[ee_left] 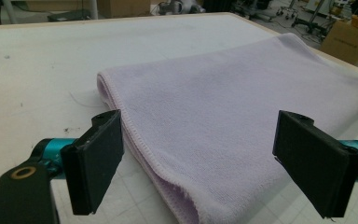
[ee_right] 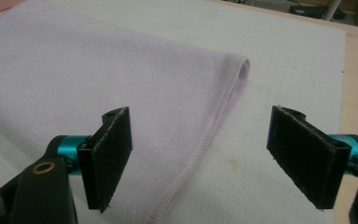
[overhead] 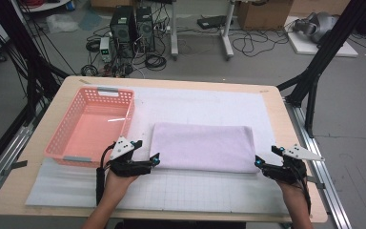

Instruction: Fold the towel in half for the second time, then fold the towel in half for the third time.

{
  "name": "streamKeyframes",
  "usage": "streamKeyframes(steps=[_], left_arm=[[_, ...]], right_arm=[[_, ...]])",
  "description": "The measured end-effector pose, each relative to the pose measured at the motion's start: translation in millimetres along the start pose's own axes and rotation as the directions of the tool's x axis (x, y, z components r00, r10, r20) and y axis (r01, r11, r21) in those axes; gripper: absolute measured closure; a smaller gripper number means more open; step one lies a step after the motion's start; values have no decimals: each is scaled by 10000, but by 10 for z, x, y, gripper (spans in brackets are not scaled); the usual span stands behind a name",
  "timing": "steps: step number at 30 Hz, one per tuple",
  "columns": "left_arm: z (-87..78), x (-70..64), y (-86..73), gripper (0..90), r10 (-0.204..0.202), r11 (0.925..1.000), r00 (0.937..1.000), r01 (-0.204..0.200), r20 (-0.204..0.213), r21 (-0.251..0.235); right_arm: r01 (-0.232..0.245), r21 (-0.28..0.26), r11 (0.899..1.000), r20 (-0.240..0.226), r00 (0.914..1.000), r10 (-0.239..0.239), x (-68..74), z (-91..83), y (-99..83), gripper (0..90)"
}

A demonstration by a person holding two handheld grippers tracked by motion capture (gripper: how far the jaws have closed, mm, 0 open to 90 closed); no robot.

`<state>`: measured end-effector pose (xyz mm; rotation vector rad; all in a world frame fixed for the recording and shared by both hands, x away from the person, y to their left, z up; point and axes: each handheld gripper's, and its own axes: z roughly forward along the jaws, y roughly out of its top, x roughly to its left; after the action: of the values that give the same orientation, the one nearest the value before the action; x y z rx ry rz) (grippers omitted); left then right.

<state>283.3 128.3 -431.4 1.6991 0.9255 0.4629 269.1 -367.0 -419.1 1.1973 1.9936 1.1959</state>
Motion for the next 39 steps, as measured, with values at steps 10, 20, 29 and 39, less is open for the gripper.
streamKeyframes(steps=[10,20,29,39], left_arm=[[41,24,-42,191,-101,9984,9999,102,-12,564],[128,6,-74,220,-207,9916,9998,205,5,1274],[202,27,-115,334,-394,9723,9988,452,-296,2294],[220,21,-139,523,-562,9556,9982,604,-228,2885]], right_arm=[[-94,9,10000,-131,9999,94,9,8,15,209],[56,197,9998,-264,9996,-50,47,51,17,204],[65,240,9997,-671,9977,-49,110,104,61,193],[613,621,9962,-1838,9817,-490,370,450,298,202]])
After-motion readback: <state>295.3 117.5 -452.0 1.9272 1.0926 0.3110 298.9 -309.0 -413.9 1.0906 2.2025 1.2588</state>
